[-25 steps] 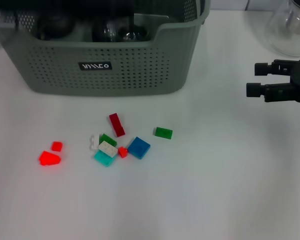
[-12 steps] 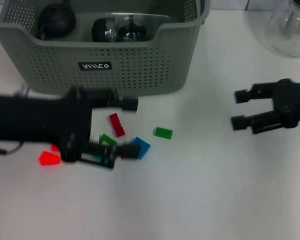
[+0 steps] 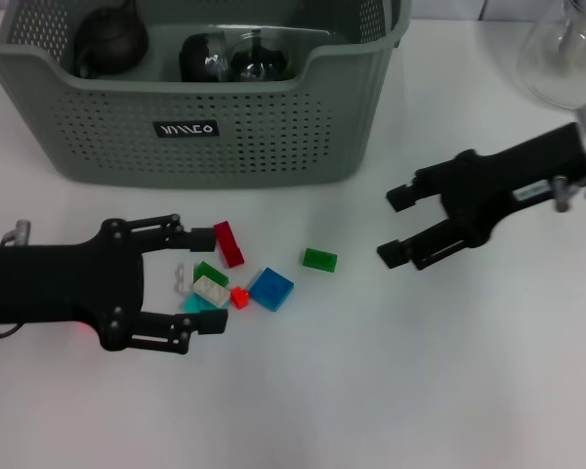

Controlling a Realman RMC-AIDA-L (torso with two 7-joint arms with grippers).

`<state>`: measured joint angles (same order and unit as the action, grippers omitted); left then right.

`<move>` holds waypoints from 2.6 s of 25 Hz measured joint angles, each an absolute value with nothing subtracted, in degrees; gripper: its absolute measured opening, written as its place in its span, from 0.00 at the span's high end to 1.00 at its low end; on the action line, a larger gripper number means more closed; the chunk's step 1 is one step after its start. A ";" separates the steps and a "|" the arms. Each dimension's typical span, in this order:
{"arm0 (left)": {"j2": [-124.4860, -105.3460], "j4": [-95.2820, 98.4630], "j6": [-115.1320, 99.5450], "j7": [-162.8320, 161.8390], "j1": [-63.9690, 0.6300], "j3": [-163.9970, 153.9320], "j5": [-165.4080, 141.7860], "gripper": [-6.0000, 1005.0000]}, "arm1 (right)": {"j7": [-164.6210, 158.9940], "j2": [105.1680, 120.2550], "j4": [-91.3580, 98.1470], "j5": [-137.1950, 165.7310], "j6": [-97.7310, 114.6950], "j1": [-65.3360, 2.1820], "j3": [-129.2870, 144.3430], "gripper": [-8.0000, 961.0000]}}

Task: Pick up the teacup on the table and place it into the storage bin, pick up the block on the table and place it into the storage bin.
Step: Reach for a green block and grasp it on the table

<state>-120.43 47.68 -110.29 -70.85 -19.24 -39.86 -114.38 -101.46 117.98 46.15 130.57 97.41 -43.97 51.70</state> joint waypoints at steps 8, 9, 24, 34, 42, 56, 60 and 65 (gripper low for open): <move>-120.81 45.99 -108.00 -66.11 -16.98 -37.61 -117.04 0.13 | -107.09 120.30 46.14 137.30 88.99 -49.90 63.84 0.03; -120.88 45.97 -107.63 -66.06 -16.85 -37.58 -117.59 0.13 | -108.05 120.36 46.14 137.22 87.92 -50.37 65.92 0.03; -121.55 45.79 -100.06 -66.30 -17.09 -35.94 -121.47 0.13 | -121.24 121.01 45.70 133.76 72.63 -53.28 92.35 0.03; -121.51 45.89 -99.34 -66.36 -17.85 -35.86 -121.39 0.13 | -123.18 121.03 43.29 131.18 65.66 -53.36 97.06 0.04; -121.57 45.86 -99.46 -66.16 -18.07 -35.88 -121.32 0.13 | -123.37 121.11 41.58 129.55 63.65 -53.82 98.05 0.27; -121.59 45.79 -99.23 -66.09 -18.25 -35.85 -121.37 0.13 | -123.41 121.20 40.69 128.10 62.05 -53.90 100.06 0.60; -121.62 45.79 -99.22 -66.10 -18.29 -35.85 -121.44 0.13 | -123.41 121.20 40.39 128.06 62.04 -53.88 100.11 0.60; -121.64 45.76 -99.22 -66.11 -18.36 -35.86 -121.65 0.13 | -123.41 121.22 39.47 127.80 61.94 -53.99 100.24 0.60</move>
